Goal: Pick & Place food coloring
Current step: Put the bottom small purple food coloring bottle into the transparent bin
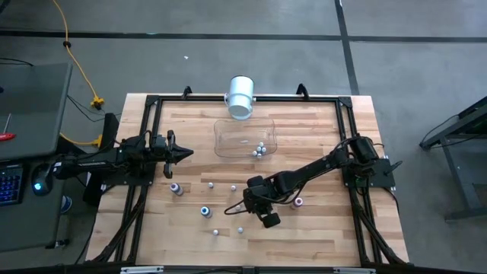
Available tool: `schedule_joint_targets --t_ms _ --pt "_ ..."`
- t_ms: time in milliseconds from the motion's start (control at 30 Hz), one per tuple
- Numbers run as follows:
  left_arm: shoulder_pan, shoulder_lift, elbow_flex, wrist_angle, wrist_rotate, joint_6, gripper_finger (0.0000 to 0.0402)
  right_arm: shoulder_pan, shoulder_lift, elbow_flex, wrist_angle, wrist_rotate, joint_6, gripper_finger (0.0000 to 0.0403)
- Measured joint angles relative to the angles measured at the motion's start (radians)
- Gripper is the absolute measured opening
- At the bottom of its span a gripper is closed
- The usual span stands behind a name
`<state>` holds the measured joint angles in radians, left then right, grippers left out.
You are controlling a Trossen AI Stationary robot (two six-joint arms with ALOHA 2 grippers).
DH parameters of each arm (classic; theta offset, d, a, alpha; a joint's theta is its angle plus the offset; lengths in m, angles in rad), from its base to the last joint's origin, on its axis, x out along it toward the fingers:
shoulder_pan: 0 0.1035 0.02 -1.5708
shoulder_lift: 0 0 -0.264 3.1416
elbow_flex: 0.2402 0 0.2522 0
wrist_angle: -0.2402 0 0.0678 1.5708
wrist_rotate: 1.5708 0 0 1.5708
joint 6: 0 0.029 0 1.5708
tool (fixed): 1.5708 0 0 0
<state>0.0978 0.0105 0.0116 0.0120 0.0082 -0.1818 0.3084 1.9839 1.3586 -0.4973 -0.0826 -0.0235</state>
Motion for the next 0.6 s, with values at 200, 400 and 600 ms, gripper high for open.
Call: schedule_joint_targets --t_ms 200,400,600 --pt "0.000 0.000 0.000 0.000 0.000 0.000 0.0001 0.000 -0.002 0.000 0.000 0.005 0.024 0.0051" --pt "0.000 0.000 0.000 0.000 0.000 0.000 0.0001 0.000 -0.016 0.004 0.000 0.021 0.027 0.0048" --pt "0.000 0.000 0.000 0.000 0.000 0.000 0.0001 -0.009 -0.038 0.040 -0.035 0.039 0.049 0.0047"
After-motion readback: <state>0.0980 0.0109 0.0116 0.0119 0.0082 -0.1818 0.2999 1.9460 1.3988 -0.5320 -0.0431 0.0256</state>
